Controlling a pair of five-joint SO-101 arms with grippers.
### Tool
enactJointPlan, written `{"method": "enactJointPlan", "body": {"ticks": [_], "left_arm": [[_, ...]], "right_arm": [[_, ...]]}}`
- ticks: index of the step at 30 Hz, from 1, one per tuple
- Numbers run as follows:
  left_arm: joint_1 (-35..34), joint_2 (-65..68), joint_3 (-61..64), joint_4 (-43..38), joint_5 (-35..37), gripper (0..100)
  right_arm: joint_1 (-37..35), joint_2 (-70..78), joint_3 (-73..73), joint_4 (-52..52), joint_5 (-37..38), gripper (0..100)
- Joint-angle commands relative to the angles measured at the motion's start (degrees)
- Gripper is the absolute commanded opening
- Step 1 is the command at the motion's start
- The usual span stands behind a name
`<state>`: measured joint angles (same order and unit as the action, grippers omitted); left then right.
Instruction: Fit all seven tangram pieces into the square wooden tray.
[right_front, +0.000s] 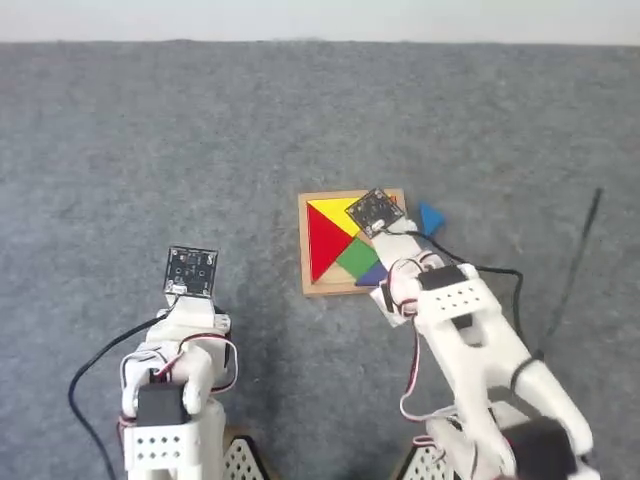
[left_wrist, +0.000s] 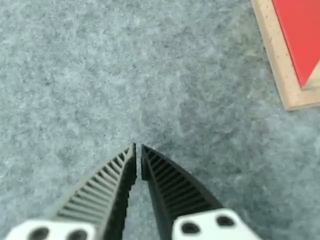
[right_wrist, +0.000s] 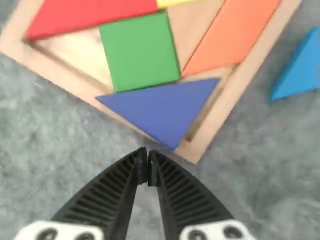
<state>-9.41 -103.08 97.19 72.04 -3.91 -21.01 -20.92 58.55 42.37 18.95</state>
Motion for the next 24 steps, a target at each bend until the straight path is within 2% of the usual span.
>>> {"method": "enactJointPlan", "body": {"ticks": [1, 6, 13, 24], "left_arm": [[0.1, -1.0, -0.7, 0.2, 0.0, 2], [0.1, -1.0, -0.7, 0.2, 0.0, 2], [0.1, -1.0, -0.7, 0.2, 0.0, 2], [0.1, -1.0, -0.7, 0.2, 0.0, 2]], "right_arm": [[0.0, 3.9, -4.9, -1.5, -0.3, 0.7], [1.4, 9.8, -10.1, -1.6, -0.3, 0.7], [5.8, 10.5, -12.7, -1.5, -0.3, 0.7], [1.1, 10.3, -12.8, 0.9, -0.7, 0.7]]}}
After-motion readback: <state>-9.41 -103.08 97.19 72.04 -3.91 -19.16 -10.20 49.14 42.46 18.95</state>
